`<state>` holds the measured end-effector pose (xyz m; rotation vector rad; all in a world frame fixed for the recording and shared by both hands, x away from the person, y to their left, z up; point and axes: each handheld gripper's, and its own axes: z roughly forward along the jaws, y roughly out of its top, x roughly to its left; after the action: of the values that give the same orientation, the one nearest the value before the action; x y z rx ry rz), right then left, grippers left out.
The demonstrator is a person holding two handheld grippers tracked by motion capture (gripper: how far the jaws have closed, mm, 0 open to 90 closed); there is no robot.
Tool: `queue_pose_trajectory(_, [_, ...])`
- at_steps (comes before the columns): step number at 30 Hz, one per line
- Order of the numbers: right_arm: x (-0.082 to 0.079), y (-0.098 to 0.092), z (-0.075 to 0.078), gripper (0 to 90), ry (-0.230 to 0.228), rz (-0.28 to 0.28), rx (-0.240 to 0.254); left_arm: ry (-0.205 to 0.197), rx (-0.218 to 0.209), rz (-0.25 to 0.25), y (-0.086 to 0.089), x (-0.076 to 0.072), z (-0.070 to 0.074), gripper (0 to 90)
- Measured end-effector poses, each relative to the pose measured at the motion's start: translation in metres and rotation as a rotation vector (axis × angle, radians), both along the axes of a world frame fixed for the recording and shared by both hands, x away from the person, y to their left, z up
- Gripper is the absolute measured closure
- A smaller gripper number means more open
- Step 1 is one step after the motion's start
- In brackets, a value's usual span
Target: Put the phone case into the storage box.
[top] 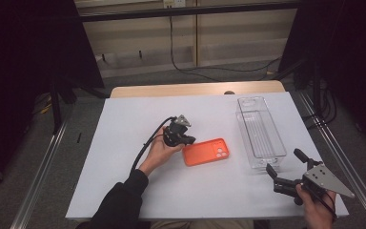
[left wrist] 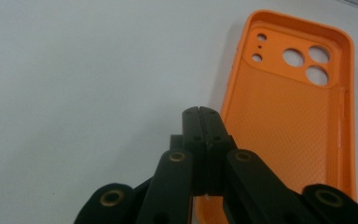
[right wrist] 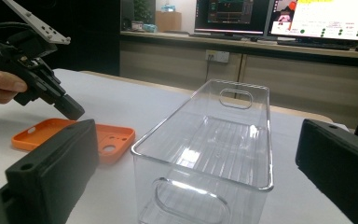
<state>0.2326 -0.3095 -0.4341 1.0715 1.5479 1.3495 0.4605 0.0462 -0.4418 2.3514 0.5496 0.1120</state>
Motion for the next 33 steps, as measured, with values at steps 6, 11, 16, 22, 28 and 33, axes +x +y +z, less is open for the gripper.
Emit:
queue_pose_trajectory(6, [-0.001,0.0,0.0,0.0,-0.004,0.001,-0.001,-0.005,0.008,-0.01,0.001,-0.005,0.001,90.0])
queue_pose_trajectory(11, [0.0,0.0,0.0,0.0,0.001,0.002,-0.003,0.004,0.003,-0.015,0.004,-0.006,0.0,90.0])
queue_pose_trajectory(16, [-0.001,0.0,0.0,0.0,-0.001,0.0,-0.003,0.015,0.0,-0.023,0.005,-0.009,0.0,90.0])
queue_pose_trajectory(22, [-0.001,0.0,0.0,0.0,-0.003,0.003,-0.002,0.034,-0.004,-0.032,0.006,-0.01,0.001,90.0])
queue_pose_trajectory(28, [-0.001,0.0,0.0,0.0,-0.003,0.004,-0.001,0.045,0.001,-0.043,0.007,-0.011,0.001,90.0])
queue_pose_trajectory(33, [-0.001,0.0,0.0,0.0,-0.002,0.005,-0.003,0.066,-0.016,-0.051,0.009,-0.012,0.0,90.0])
